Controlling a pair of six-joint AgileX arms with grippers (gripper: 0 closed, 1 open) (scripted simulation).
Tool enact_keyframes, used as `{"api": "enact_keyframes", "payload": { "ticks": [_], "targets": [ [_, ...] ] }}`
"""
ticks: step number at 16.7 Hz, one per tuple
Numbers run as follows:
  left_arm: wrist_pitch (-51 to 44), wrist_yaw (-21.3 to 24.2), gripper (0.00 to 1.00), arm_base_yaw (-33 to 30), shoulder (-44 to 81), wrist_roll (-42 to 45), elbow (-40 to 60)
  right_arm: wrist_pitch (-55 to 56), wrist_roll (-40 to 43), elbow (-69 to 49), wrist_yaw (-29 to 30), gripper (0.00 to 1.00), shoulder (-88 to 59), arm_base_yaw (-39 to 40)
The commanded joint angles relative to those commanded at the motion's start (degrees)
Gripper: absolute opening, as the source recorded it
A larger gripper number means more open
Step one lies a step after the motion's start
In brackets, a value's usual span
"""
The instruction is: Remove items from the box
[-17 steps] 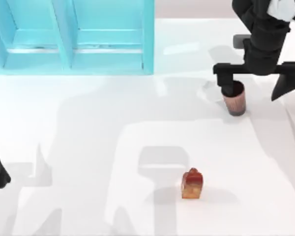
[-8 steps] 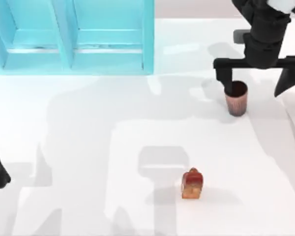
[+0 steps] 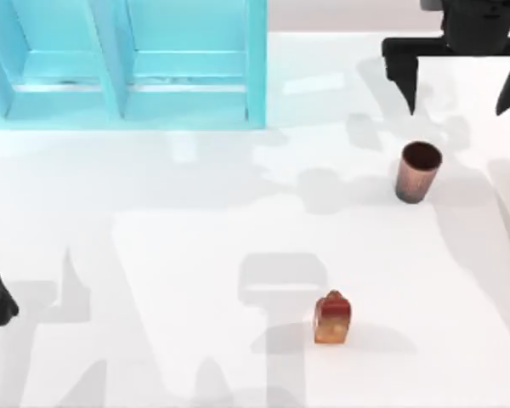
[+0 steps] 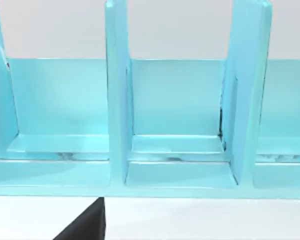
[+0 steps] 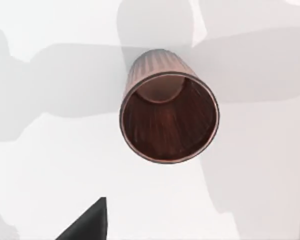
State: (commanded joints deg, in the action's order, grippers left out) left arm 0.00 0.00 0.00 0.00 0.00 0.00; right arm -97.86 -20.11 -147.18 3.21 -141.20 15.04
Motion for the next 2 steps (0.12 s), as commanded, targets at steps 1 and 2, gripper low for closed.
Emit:
{"api": "enact_keyframes", "payload": {
  "ticks": [1,2],
  "targets": [
    [0.0,0.0,1.0,0.0,0.0,0.0,0.0,-0.77,0.05,-0.8,0.0,1.0,-0.09,-0.04],
    [0.0,0.0,1.0,0.0,0.0,0.0,0.0,-0.96,0.06,-1.0,0.0,1.0,-0.1,-0.05]
  ]
}}
